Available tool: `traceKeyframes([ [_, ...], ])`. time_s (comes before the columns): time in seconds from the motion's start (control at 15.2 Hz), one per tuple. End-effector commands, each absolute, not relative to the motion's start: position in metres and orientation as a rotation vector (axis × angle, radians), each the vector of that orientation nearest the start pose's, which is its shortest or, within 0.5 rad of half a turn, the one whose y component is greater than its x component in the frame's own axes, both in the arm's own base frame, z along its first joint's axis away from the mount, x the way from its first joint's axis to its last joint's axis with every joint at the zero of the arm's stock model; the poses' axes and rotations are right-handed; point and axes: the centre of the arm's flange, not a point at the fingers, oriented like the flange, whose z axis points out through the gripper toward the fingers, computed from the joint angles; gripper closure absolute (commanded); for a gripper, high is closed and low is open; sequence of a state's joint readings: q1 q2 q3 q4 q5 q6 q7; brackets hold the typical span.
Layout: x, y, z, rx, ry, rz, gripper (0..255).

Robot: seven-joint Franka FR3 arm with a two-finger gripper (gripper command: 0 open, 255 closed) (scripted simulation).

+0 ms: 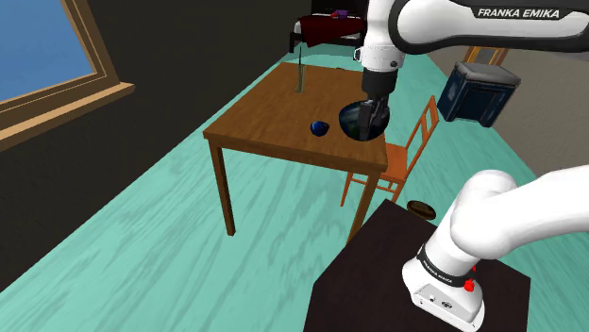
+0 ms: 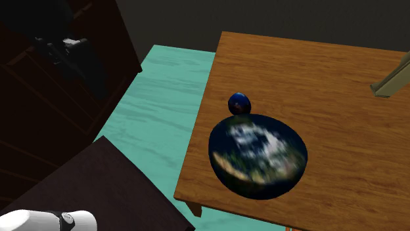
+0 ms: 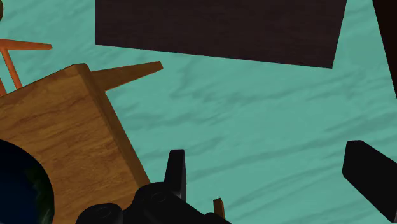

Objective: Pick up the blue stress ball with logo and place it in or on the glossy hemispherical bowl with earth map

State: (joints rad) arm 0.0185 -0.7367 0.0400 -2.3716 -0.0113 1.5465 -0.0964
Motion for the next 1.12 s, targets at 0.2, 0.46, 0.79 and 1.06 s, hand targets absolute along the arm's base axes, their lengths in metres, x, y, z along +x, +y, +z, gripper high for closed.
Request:
traceKeyframes([
  [0.2, 0.351, 0.006, 0.553, -3.138, -0.054, 0.127, 0],
  [0.46, 0.395, -0.018, 0.535, -3.086, 0.172, 0.106, 0],
  [0.79, 0.446, -0.055, 0.511, -2.999, 0.444, 0.079, 0],
  [1.06, 0.481, -0.091, 0.492, -2.912, 0.651, 0.058, 0],
])
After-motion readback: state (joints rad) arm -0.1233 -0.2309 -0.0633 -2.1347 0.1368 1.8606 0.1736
